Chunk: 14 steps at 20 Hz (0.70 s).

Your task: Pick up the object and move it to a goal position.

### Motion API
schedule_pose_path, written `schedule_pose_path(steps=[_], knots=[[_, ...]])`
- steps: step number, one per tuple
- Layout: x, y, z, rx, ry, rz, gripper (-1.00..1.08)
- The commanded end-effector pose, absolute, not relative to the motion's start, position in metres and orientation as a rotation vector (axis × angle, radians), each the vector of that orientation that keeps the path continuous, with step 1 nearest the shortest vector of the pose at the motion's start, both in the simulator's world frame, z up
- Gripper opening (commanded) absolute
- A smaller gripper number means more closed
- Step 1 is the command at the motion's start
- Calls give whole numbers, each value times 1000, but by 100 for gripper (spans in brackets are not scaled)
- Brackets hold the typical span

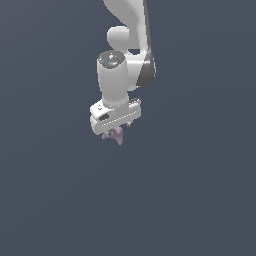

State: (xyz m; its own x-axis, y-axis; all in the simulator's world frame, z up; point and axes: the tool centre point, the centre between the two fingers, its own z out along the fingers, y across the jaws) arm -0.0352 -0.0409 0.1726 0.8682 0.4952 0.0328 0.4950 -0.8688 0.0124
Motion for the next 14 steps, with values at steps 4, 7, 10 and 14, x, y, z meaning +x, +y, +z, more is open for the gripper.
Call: schedule_pose_path(steps=[4, 7, 10, 14], knots=[[-46, -50, 167, 2974, 996, 44, 100], [-52, -55, 164, 2937, 1098, 38, 100], [-58, -60, 162, 2898, 1199, 32, 100], [-67, -67, 158, 2840, 1332, 24, 100]])
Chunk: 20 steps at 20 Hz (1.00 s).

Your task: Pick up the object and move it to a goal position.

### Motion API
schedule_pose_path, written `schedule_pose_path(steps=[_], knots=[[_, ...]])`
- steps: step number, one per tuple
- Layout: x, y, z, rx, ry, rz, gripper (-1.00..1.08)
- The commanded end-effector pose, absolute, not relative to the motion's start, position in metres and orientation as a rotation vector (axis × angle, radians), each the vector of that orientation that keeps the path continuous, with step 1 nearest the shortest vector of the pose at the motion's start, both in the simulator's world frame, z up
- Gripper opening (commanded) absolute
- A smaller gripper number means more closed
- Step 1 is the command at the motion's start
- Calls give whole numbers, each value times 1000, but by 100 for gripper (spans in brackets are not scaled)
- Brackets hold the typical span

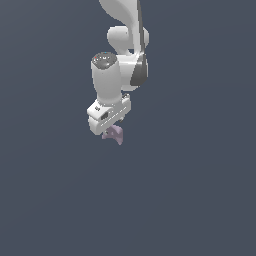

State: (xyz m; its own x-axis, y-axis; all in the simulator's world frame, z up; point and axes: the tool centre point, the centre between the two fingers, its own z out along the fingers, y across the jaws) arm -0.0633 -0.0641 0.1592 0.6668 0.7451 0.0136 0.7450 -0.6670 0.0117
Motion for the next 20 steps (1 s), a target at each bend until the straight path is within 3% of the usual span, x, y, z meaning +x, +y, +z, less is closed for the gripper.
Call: schedule_pose_path(steps=[1, 20], knots=[[-69, -68, 157, 2824, 1364, 22, 100], [-95, -85, 146, 2613, 1744, 0, 100]])
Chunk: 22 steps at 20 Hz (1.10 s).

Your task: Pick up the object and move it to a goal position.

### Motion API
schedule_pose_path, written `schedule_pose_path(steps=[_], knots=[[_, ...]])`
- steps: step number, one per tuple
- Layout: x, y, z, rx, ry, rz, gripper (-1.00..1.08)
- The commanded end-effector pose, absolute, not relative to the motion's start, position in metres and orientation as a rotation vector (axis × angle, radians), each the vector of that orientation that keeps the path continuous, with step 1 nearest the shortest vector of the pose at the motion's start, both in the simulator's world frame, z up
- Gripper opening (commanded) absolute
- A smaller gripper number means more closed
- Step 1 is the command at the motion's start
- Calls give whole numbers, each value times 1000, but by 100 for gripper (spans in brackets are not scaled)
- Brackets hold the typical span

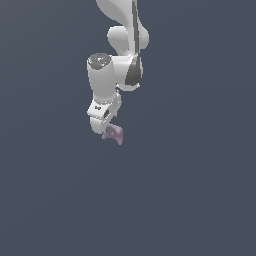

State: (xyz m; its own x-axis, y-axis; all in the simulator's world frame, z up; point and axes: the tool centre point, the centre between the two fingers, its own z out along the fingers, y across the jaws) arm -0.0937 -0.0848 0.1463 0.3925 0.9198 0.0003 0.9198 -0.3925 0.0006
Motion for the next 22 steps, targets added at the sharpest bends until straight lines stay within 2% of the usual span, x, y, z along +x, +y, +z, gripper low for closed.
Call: schedule_pose_path(steps=[1, 8, 22], knots=[[-95, -85, 146, 2610, 1748, 0, 100], [-95, -85, 141, 2611, 1746, 0, 100], [-95, -85, 96, 2608, 1752, 0, 100]])
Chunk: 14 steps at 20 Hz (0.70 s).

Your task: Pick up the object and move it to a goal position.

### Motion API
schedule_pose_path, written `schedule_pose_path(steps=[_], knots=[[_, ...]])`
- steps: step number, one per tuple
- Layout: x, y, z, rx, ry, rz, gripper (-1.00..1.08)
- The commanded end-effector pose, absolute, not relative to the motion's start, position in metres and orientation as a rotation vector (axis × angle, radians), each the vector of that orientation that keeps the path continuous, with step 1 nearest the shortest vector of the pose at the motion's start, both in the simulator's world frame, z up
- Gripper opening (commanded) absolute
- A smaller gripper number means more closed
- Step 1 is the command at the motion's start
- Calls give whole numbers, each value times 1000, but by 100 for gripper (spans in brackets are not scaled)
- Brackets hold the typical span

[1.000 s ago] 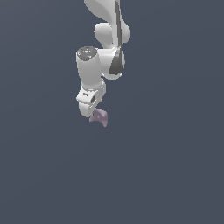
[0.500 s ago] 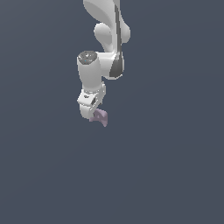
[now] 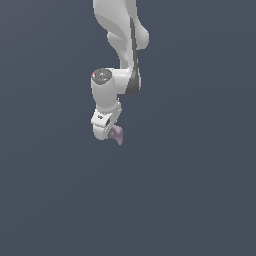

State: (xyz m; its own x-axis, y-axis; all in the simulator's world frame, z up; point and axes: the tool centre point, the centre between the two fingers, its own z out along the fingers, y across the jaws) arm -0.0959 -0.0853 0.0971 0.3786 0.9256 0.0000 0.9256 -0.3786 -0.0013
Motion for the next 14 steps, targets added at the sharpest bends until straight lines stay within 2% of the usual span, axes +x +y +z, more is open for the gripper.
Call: schedule_pose_path(steps=[1, 14], knots=[[-95, -85, 96, -2608, -1752, 0, -100], [-95, -83, 99, -2608, -1752, -1, -100]])
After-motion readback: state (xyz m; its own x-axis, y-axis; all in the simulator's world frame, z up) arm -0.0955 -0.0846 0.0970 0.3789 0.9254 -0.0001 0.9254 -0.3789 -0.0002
